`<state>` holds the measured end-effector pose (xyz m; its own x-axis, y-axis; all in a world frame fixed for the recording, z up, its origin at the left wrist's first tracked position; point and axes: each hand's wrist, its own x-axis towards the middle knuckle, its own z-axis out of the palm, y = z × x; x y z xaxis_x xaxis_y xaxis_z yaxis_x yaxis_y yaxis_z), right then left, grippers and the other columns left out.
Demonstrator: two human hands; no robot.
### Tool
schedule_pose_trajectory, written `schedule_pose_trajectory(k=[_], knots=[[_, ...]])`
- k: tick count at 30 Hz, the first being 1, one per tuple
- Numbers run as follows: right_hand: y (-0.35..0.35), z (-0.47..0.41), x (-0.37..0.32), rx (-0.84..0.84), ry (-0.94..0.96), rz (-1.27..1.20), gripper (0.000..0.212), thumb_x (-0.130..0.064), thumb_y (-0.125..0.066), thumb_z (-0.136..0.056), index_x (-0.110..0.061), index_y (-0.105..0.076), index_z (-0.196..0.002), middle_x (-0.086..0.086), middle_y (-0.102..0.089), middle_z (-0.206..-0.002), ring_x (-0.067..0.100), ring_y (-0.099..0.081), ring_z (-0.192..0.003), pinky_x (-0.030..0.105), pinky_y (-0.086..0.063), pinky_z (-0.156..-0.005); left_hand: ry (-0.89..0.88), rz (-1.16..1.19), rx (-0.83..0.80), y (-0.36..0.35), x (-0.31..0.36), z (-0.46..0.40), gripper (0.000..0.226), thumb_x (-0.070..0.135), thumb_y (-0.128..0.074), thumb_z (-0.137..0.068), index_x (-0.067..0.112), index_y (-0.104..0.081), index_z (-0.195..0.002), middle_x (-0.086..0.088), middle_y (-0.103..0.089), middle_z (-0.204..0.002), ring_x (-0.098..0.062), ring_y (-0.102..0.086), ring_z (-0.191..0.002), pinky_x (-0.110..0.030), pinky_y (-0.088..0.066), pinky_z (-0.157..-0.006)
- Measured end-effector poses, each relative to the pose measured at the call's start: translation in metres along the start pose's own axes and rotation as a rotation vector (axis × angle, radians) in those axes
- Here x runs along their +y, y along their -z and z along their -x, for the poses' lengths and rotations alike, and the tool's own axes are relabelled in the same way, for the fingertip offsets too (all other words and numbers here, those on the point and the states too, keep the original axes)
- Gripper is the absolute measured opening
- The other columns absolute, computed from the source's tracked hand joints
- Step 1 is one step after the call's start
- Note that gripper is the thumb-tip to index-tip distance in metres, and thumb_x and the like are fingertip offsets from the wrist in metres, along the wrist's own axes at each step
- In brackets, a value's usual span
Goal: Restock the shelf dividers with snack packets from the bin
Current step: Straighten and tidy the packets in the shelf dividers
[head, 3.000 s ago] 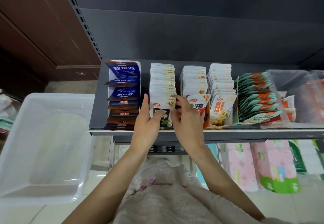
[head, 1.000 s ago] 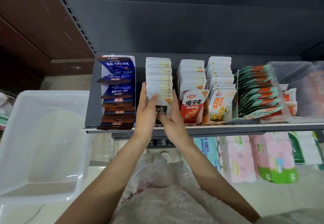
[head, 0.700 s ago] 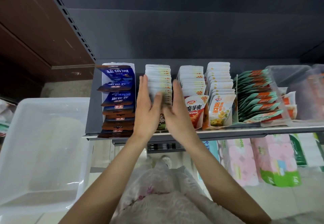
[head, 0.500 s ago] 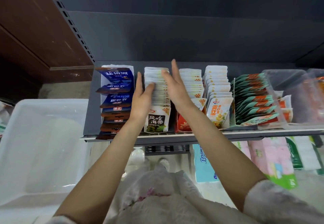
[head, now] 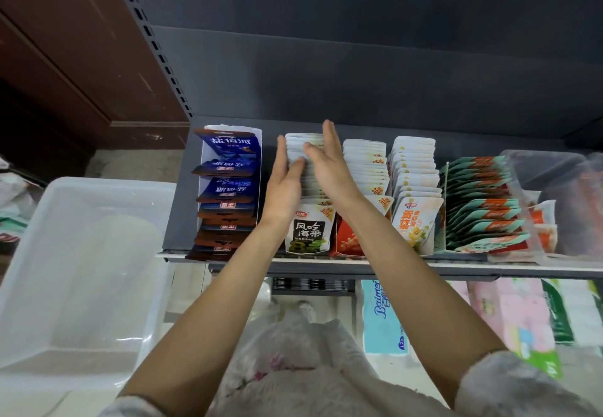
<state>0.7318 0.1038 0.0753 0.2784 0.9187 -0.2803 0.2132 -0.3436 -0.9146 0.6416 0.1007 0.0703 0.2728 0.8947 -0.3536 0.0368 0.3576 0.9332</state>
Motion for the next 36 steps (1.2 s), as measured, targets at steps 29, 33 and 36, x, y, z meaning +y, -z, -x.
schedule_pose_trajectory(k=[29,33,36], knots=[[-0.087,0.0,-0.019,0.105,0.535,0.959,0.017,-0.015,-0.046,-0.098,-0.005,-0.056,-0.106,0.012,-0.065,-0.099,0.03,-0.06,-0.087,0.041,-0.049,-0.071,-1.051,-1.51,-0.298,0.191,-0.002,-0.008,0.06,0.049,-0.08,-0.063,0.019,-0.063,-0.112,-0.001,-0.065,-0.102,-0.023,-0.058,-0.089,-0.033,-0.033,-0.075],[-0.085,0.003,-0.021,0.1,0.497,0.88,0.019,-0.013,-0.046,-0.098,-0.006,-0.056,-0.112,0.012,-0.067,-0.104,0.029,-0.062,-0.089,0.042,-0.05,-0.076,-1.048,-1.38,-0.389,0.196,0.004,-0.023,0.049,0.042,-0.081,-0.067,0.024,-0.067,-0.11,0.002,-0.069,-0.1,-0.02,-0.061,-0.088,-0.029,-0.029,-0.075],[-0.082,0.008,-0.024,0.069,0.465,0.835,0.025,-0.013,-0.044,-0.099,-0.007,-0.056,-0.12,0.011,-0.067,-0.11,0.026,-0.062,-0.095,0.037,-0.049,-0.081,-1.131,-1.359,-0.378,0.198,0.003,-0.03,0.031,0.03,-0.08,-0.07,0.022,-0.072,-0.099,0.002,-0.071,-0.089,-0.019,-0.064,-0.077,-0.029,-0.03,-0.071]])
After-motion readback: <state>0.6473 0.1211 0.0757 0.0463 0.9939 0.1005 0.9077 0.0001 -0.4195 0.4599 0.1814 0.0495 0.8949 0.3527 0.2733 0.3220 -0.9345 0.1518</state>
